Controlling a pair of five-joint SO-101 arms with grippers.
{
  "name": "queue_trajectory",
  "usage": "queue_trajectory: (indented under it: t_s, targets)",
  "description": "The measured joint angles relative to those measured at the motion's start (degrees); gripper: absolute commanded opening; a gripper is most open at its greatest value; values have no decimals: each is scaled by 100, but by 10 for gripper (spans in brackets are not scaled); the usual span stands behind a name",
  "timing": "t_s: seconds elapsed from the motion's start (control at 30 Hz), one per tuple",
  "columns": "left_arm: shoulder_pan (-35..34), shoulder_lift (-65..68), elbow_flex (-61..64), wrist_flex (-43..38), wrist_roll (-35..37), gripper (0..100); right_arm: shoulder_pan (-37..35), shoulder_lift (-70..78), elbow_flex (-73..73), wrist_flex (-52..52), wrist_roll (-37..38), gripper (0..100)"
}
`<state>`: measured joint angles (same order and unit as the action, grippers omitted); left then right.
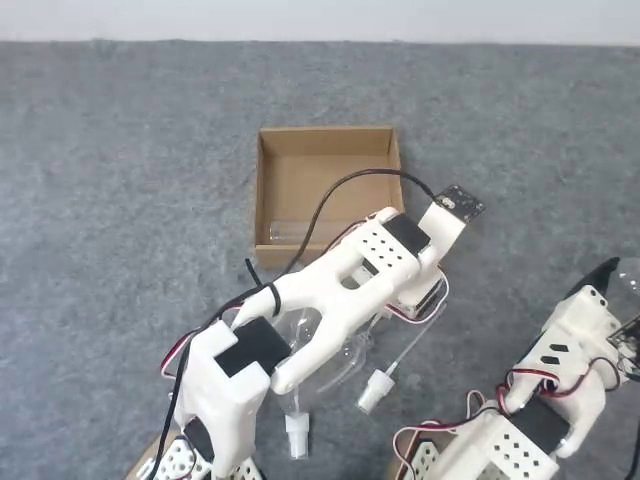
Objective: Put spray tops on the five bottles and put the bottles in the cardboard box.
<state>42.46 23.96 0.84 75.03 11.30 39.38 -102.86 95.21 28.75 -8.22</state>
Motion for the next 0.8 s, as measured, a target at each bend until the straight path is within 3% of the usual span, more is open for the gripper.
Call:
queue_trajectory:
  t_s: [0.8]
  targets:
    - [-404, 70, 26, 53, 44, 180, 0, 0, 0, 0, 0, 20]
